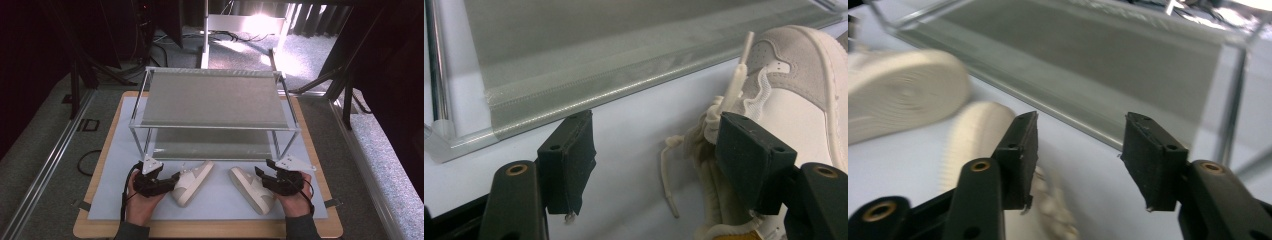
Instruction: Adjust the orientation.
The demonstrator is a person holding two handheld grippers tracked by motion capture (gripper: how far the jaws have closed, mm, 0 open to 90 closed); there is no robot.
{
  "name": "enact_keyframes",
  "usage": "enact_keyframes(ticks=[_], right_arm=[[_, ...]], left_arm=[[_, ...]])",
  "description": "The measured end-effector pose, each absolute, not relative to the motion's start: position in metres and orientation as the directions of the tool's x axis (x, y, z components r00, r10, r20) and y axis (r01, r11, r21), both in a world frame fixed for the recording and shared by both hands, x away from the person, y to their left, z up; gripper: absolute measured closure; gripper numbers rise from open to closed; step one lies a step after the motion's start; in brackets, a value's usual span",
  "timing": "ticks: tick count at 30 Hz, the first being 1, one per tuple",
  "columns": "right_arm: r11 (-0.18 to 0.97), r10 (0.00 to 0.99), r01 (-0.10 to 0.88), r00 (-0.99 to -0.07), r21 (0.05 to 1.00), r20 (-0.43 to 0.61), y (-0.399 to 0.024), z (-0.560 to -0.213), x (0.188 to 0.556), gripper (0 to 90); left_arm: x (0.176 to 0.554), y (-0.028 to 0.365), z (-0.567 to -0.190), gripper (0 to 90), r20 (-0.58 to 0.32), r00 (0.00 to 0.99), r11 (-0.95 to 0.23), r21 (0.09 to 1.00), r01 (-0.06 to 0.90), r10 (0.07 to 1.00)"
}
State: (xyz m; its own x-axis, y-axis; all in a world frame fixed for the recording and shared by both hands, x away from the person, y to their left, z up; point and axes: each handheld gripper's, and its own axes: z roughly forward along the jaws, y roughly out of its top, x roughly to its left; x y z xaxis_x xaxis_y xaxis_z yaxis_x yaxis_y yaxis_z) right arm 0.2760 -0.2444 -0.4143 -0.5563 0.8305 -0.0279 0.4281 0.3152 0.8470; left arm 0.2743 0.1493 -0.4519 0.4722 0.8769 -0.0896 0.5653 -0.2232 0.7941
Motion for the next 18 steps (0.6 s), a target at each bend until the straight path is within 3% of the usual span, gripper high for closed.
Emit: enact_keyframes(ticks=[6,12,18], right_arm=[[0.363,0.768,0.393,-0.64,0.845,-0.032,-0.221,-0.406,0.269,66.6],[0.39,0.73,0.382,-0.683,0.838,-0.028,-0.198,-0.407,0.268,68.3],[0.46,0.667,0.35,-0.743,0.816,-0.058,-0.162,-0.407,0.27,77.0]], left_arm=[[0.273,0.147,-0.45,32.3,-0.079,0.48,-0.237,0.792,0.563,0.874],[0.27,0.144,-0.447,32.4,-0.07,0.497,-0.253,0.793,0.554,0.865],[0.265,0.14,-0.444,32.5,-0.062,0.519,-0.27,0.798,0.539,0.853]])
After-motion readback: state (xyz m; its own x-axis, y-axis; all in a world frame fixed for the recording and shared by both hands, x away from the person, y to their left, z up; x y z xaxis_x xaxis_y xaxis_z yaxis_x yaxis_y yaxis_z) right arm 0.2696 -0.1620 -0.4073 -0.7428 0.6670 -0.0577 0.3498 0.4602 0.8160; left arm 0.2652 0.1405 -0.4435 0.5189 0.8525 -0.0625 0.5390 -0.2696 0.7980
